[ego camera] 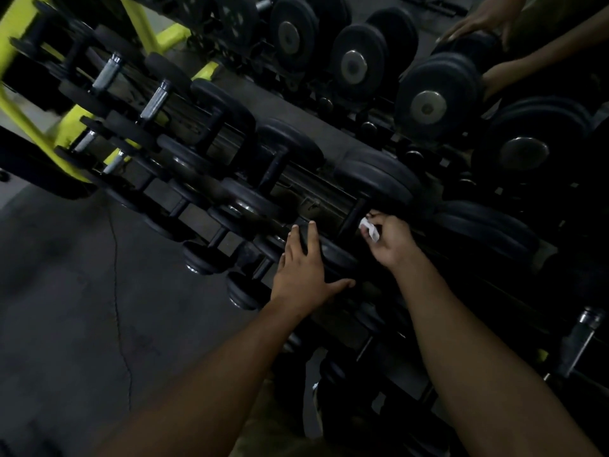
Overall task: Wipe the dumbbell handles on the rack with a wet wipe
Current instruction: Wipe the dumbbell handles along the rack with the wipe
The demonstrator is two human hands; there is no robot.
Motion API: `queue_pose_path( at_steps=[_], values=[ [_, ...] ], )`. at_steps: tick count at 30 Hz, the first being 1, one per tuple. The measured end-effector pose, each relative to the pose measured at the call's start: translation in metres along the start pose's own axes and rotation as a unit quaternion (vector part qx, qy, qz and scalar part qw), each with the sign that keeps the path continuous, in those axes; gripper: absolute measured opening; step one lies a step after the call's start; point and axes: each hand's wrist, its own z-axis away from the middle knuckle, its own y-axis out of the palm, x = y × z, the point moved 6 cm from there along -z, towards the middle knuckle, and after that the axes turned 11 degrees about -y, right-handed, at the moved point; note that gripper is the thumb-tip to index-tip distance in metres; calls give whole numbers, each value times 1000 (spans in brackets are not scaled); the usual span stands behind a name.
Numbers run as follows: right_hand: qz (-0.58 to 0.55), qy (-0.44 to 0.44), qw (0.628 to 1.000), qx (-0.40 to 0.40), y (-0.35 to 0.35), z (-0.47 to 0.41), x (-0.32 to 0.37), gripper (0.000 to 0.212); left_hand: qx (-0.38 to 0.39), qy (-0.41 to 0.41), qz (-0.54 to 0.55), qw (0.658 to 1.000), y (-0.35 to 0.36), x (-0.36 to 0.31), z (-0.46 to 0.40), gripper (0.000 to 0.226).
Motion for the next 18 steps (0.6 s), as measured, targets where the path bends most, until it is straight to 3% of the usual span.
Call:
queue_pose_path(
  at_steps=[2,5,8,10,13,15,18],
  values=[
    [94,27,994,48,2,6,-7,35,0,0,5,1000,0,0,0,136],
    [298,17,953,59,0,14,-8,48,1,0,13,1000,-2,0,1,136],
    [398,-3,915,70,2,21,-2,42,11,-2,18,1000,-2,0,1,135],
    [398,-9,914,75,5,30,3,27,27,0,27,999,-2,1,1,133],
    [299,-5,951,81,15,54,11,8,69,26,76,994,-6,9,-3,122],
    [266,-23,958,108,30,67,19,9,66,69,96,991,-16,19,-10,111],
    [262,-68,948,165,65,73,28,26,-21,125,80,989,-45,41,-31,102]
  ],
)
